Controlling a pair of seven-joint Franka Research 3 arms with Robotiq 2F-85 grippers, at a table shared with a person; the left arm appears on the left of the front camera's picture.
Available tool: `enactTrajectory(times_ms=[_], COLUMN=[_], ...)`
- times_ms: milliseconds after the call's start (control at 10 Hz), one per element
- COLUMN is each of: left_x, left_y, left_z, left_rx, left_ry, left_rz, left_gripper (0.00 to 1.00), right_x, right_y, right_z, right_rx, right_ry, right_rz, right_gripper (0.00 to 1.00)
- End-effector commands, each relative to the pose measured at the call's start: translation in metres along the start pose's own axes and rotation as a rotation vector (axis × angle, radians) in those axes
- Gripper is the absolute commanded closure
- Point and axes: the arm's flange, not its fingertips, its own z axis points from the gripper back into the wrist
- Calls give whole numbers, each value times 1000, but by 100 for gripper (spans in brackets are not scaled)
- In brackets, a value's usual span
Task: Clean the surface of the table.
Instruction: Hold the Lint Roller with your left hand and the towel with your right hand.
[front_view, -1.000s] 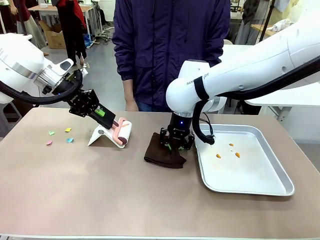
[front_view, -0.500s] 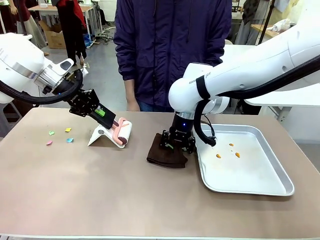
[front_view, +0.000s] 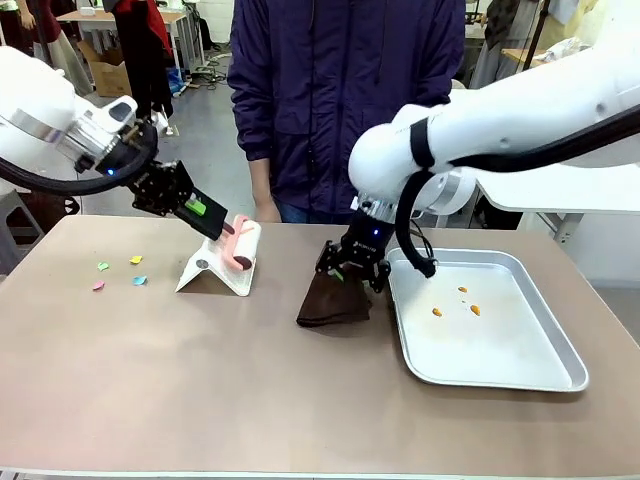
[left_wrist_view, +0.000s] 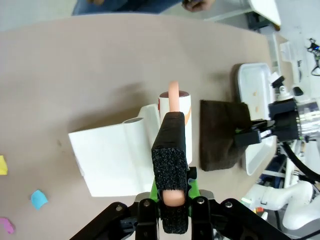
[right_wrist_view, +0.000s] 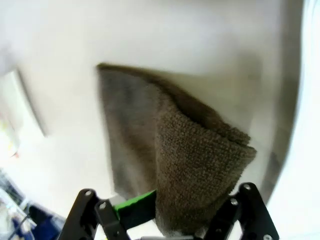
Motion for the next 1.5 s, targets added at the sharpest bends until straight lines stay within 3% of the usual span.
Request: enactTrajectory(times_ms=[0, 300, 400, 500, 600, 800, 1000, 1300, 1400], left_x=[-23, -47, -57, -68, -83, -123, -174, -226, -245], left_y=[-15, -27, -25, -21, -14, 11, 54, 122, 147], left_z=[23, 61, 77, 95, 119, 175, 236, 280, 292], left_rx=[-72, -219, -240, -282, -291, -326, -416, -372, -358], left_ry=[-68, -94, -131, -97, -99, -125, -55, -21, -50], left_rz=[-79, -103, -73, -63, -50, 34, 20, 161, 225], left_gripper=[100, 100, 100, 100, 100, 100, 100, 100, 100], right_x=[-16, -32, -42, -53, -69, -105, -130, -139, -139], right_y=[-28, -68, -83, -96, -112, -154, -223, -313, -342], right_z=[35, 88, 101, 114, 125, 144, 165, 198, 203], right_rx=[252, 644, 734, 811, 879, 958, 1038, 1137, 1118], right_ry=[39, 127, 128, 110, 123, 129, 54, -15, -94], right_rz=[70, 167, 177, 141, 205, 202, 152, 133, 156], right_gripper=[100, 100, 100, 100, 100, 100, 100, 100, 100])
